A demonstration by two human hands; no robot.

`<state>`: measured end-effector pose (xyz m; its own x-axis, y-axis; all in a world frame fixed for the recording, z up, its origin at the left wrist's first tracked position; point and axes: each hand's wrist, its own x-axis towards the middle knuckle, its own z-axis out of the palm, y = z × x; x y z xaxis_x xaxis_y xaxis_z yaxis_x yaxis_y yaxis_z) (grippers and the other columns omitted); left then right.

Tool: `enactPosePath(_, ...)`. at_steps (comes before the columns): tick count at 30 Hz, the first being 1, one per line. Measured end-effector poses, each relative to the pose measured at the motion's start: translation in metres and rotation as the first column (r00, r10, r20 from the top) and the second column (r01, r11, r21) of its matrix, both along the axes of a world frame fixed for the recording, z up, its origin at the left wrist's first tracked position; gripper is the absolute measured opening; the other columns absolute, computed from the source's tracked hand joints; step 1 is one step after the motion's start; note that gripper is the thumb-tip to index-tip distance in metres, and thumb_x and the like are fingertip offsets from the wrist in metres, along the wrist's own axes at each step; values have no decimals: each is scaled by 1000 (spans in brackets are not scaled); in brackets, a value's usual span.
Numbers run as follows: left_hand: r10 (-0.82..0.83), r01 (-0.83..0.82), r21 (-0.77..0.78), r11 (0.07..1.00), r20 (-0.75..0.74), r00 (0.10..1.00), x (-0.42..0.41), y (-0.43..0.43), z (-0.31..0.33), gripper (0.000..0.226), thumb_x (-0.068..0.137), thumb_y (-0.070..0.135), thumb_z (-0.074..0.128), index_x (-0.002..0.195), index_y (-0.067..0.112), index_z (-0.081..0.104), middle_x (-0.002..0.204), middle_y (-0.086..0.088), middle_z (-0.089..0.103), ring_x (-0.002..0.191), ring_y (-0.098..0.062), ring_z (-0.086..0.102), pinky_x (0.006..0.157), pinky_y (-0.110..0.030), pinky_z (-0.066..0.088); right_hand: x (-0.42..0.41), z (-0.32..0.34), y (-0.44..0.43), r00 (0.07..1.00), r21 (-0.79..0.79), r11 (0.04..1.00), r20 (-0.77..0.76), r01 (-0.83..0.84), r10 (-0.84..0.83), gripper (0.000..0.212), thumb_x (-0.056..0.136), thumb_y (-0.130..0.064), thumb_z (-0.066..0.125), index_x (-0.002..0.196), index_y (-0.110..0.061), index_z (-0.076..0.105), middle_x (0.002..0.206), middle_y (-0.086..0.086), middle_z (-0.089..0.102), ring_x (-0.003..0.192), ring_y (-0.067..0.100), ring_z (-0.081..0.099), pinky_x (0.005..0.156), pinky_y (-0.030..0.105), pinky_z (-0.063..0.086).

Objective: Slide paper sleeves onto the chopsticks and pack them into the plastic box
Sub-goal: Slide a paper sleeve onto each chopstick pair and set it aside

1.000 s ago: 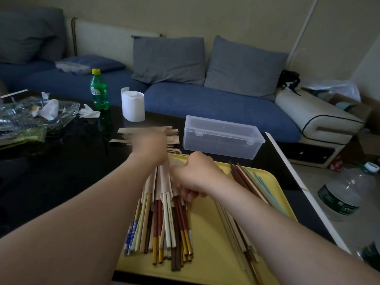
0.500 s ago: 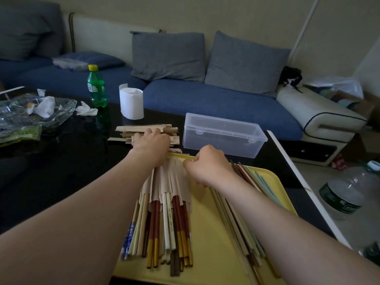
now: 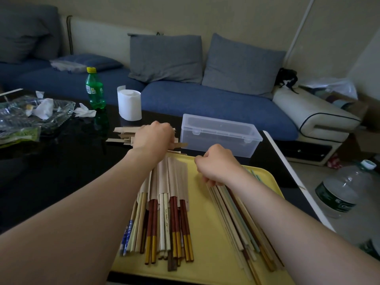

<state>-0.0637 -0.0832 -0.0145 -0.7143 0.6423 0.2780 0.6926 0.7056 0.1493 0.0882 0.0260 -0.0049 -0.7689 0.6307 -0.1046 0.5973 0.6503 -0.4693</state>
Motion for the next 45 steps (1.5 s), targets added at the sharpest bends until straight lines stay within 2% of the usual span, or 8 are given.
enactPosePath(4, -39, 56, 182, 982, -95, 995, 10, 7, 5, 8, 100, 21, 68, 103, 18, 61, 85, 0, 64, 71, -21, 63, 65, -37, 55, 15, 13, 7, 988, 25, 1000, 153, -8, 4, 21, 97, -16, 60, 88, -6, 75, 63, 5, 77, 53, 16, 71, 53, 26, 59)
enactPosePath(7, -100, 95, 252, 963, 7, 995, 23, 13, 9, 17, 105, 15, 55, 106, 15, 38, 83, -7, 60, 67, -28, 60, 59, -46, 54, 25, 17, 9, 959, -44, 999, 284, -6, 18, 7, 95, -8, 70, 95, -2, 74, 69, 10, 79, 58, 19, 76, 59, 29, 66)
enactPosePath(10, -229, 196, 264, 944, 99, 968, 35, 14, 12, 22, 106, 10, 51, 104, 14, 30, 83, -9, 58, 62, -24, 55, 50, -34, 37, 29, 15, 6, 926, -105, 995, 376, 6, 34, 11, 92, -9, 81, 96, 0, 78, 76, 13, 81, 71, 22, 82, 70, 34, 69)
enactPosePath(19, -395, 382, 101, 919, 265, 880, 66, 15, 21, 21, 113, 20, 42, 124, 4, 38, 108, -10, 51, 98, -28, 60, 77, -33, 46, 35, 13, -8, 865, -214, 976, 496, 38, 75, 13, 99, -11, 74, 88, -6, 69, 73, 8, 76, 56, 15, 71, 64, 22, 63)
enactPosePath(27, -342, 341, 44, 939, 224, 913, 70, 15, 23, 26, 105, 29, 60, 127, 17, 54, 122, -4, 62, 105, -21, 59, 91, -37, 53, 58, 29, 0, 998, -215, 975, 23, 62, -58, 21, 94, -20, 70, 98, 1, 73, 71, 13, 79, 62, 24, 80, 60, 32, 67)
enactPosePath(32, -260, 262, -80, 962, 38, 965, 65, 12, 18, 29, 102, 29, 64, 129, 28, 55, 130, 0, 63, 124, -24, 56, 113, -51, 34, 65, 30, 12, 965, -180, 978, -219, 102, -141, 28, 106, -27, 57, 89, -6, 65, 79, 17, 77, 56, 28, 78, 65, 37, 68)
enactPosePath(39, -245, 246, -27, 969, 36, 969, 59, 9, 16, 32, 102, 22, 64, 130, 29, 53, 136, -1, 62, 130, -25, 54, 119, -54, 30, 70, 26, 26, 992, -3, 998, -116, 58, -58, 38, 102, -32, 57, 67, -19, 50, 64, 0, 51, 61, 18, 52, 61, 30, 43)
enactPosePath(45, -279, 279, -66, 958, 15, 960, 60, 12, 14, 33, 101, 20, 64, 128, 31, 49, 136, 0, 59, 136, -27, 48, 123, -63, 22, 71, 21, 32, 995, -27, 997, -77, 67, -69, 30, 99, -33, 63, 74, -17, 62, 68, 1, 56, 64, 17, 57, 62, 29, 46)
